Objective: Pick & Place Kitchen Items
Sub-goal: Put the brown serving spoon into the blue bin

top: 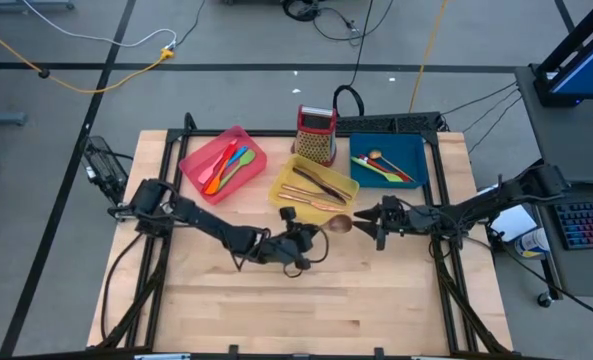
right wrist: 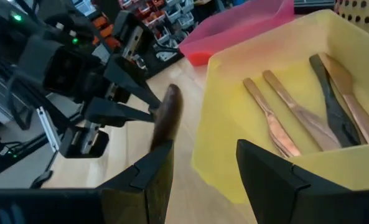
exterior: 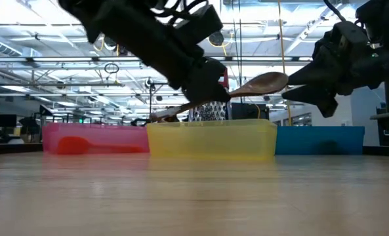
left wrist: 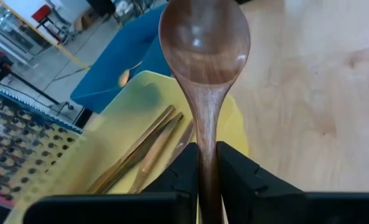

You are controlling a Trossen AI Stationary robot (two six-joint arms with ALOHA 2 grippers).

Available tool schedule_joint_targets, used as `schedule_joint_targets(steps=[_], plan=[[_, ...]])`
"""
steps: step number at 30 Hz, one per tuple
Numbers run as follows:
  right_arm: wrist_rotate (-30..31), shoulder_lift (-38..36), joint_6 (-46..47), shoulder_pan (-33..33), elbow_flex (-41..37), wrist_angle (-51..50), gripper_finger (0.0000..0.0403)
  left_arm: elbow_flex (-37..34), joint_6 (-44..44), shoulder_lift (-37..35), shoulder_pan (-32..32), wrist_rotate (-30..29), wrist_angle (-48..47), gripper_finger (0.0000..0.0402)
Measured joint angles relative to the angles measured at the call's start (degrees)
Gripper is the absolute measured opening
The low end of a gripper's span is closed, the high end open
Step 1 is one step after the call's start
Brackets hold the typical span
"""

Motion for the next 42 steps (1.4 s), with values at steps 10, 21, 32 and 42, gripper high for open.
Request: schedule_joint_targets(steps=[10, 21, 32, 42], plan=[[0.0, 2.4, -1.7, 0.0, 0.0, 1.4, 0.0169, 4.5, -0.7, 0.0, 1.2, -0.6, -8.0, 0.0048], [1.2, 2.4, -3.4, 0.0, 0.0, 1.1, 0.0169, 4.5, -3.9, 0.0, 1.7, -7.8, -9.7, 0.0044], [1.4, 2.4, -4.7, -2.6, 0.0, 8.2, 0.0169, 4.5, -1.4, 0.0, 2.9, -4.5, -5.2, 0.0040], [1.1, 2.4, -5.1, -7.9, 0.0, 9.9, 0.0169, 4.5, -0.2, -0.1, 3.6, -4.5, -2.5, 0.0038]])
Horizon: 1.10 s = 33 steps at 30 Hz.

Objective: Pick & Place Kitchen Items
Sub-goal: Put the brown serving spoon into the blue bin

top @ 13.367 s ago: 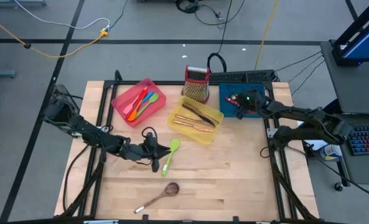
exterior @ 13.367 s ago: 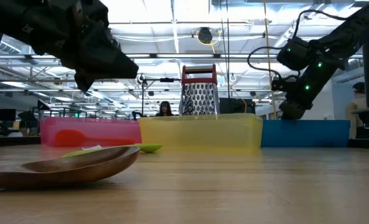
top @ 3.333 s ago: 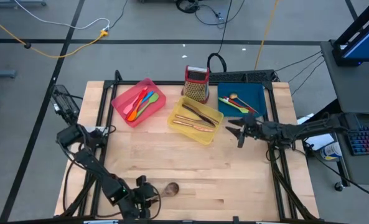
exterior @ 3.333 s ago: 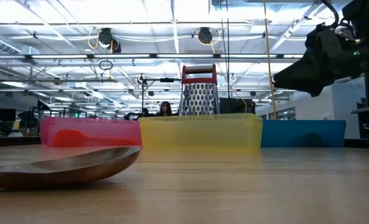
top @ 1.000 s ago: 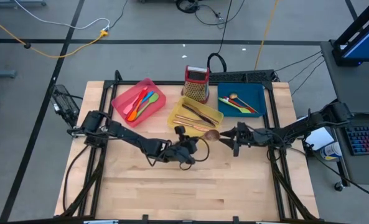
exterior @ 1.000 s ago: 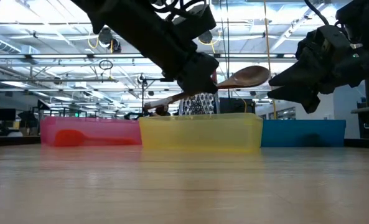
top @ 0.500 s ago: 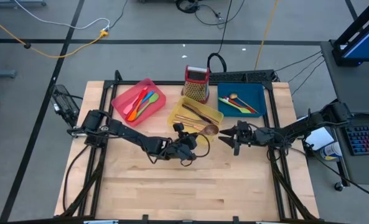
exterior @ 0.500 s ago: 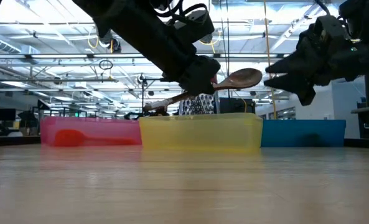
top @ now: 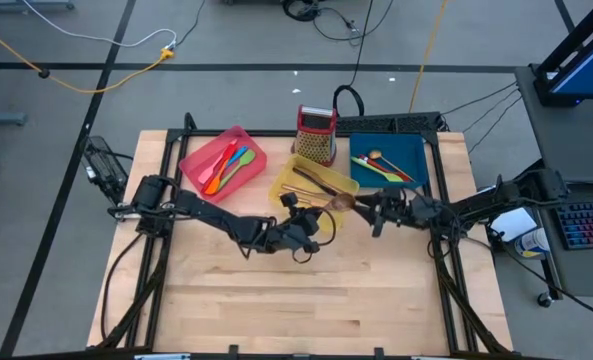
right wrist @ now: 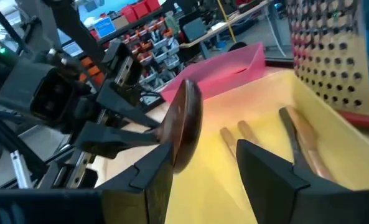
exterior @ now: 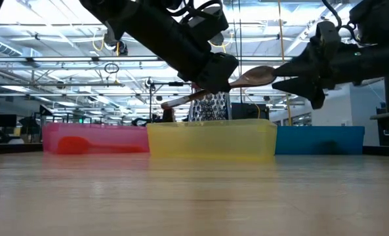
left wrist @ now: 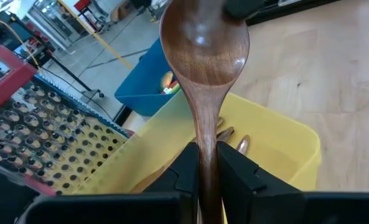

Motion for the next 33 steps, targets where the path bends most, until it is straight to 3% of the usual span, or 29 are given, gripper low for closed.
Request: schedule_joint_targets(steps=[10, 21, 33], plan=[[-2.7, 0.0, -0.8, -2.1, 0.0, 1.4, 0.0154, 0.0, 0.2, 0.0, 1.3, 3.6, 0.3, 0.0039], [-1.8, 0.0, -4.0, -2.9, -0.1, 0.9, 0.0020, 0.0, 1.0, 0.0, 3.1, 5.5, 1.9, 0.0041], [-0.4, 0.0, -3.8, -2.9, -0.1, -0.2, 0.0016, 0.0, -0.1, 0.0, 3.5, 6.2, 1.9, 0.0056]])
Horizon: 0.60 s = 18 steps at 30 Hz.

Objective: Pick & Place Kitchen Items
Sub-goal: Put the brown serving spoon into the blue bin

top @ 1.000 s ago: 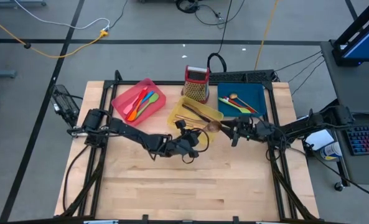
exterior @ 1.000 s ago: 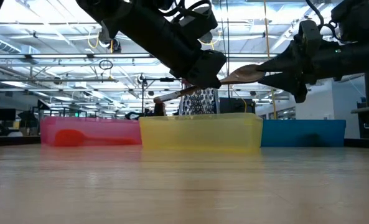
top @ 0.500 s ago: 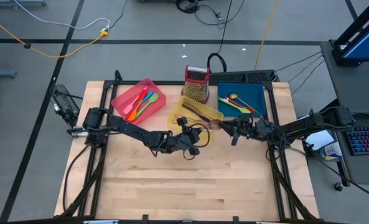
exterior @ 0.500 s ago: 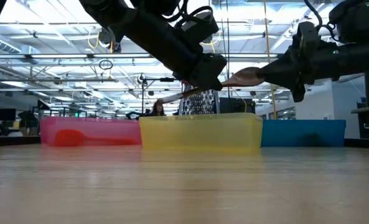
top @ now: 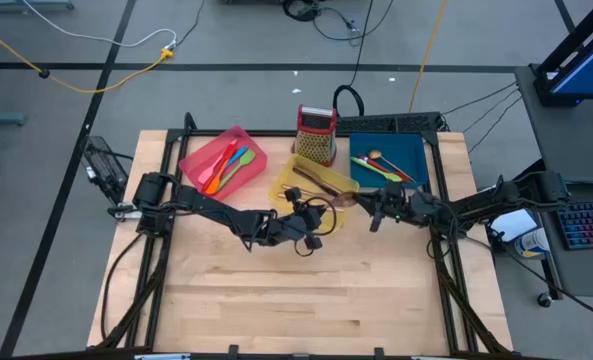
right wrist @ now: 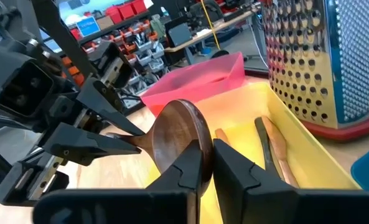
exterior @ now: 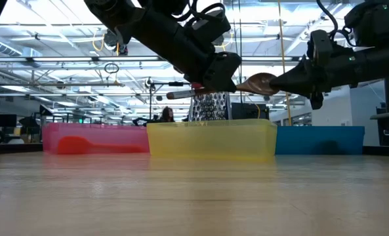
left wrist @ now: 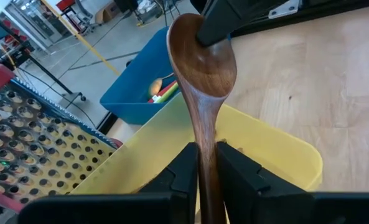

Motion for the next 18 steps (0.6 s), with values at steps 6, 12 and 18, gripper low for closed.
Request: schedule_joint_targets(steps=[6, 12, 18], plan=[[0.5, 0.0, 1.7, 0.1, 0.1, -3.4, 0.0015, 0.0, 0.0, 0.0, 0.1, 2.7, -0.7, 0.0061], [0.6, 0.0, 1.6, 0.1, 0.1, -3.3, 0.0015, 0.0, -0.1, 0.0, 0.1, 3.8, -2.5, 0.0062], [0.6, 0.0, 1.4, 0.1, 0.1, -3.4, 0.0015, 0.0, -0.1, 0.0, 0.1, 3.9, -3.6, 0.0063]])
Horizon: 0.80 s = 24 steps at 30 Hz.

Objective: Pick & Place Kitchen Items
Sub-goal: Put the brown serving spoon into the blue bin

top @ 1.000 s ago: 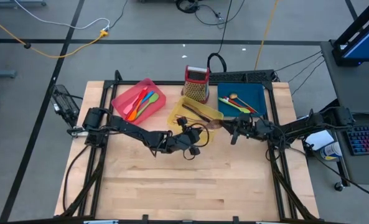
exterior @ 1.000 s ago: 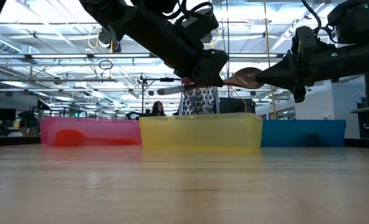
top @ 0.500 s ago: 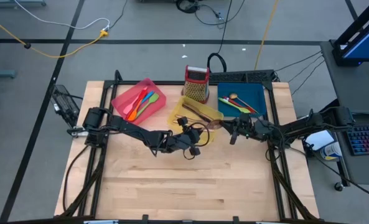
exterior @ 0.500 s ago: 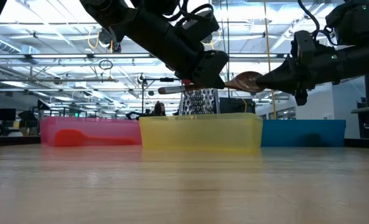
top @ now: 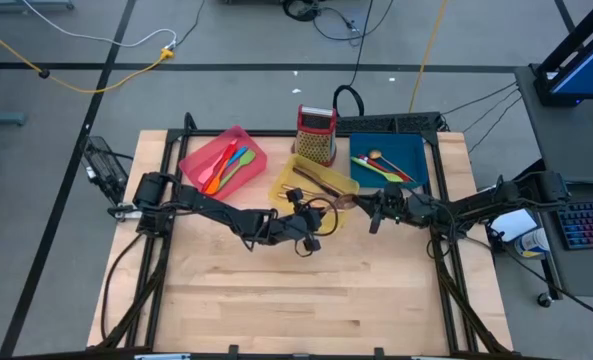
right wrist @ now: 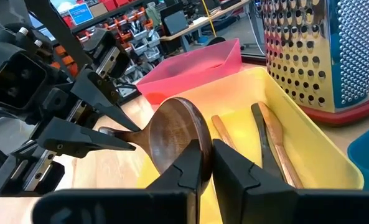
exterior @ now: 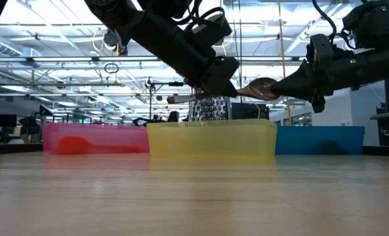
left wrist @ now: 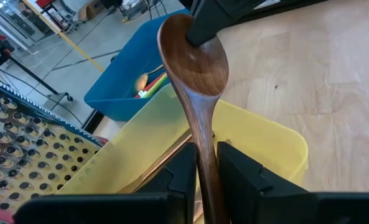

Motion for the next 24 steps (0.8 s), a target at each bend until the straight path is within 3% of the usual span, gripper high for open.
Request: schedule_joint_targets(steps=[4, 10, 15, 24], plan=[[0.2, 0.0, 0.1, 0.0, 0.0, 0.0, 0.0016, 0.0, 0.1, 0.0, 0.0, 0.1, -0.6, 0.0076], [0.4, 0.0, 0.1, 0.0, 0.0, 0.2, 0.0016, -0.1, -2.1, 0.0, 0.0, -0.1, -2.8, 0.0146], [5.1, 0.0, 0.2, -0.2, 0.0, 0.2, 0.0017, -0.1, -2.1, 0.0, -0.1, -1.2, -2.7, 0.0184], [10.0, 0.0, 0.2, -3.0, 0.0, -2.4, 0.0017, -0.1, -0.3, -0.2, -1.4, -16.6, 0.3, 0.0202]])
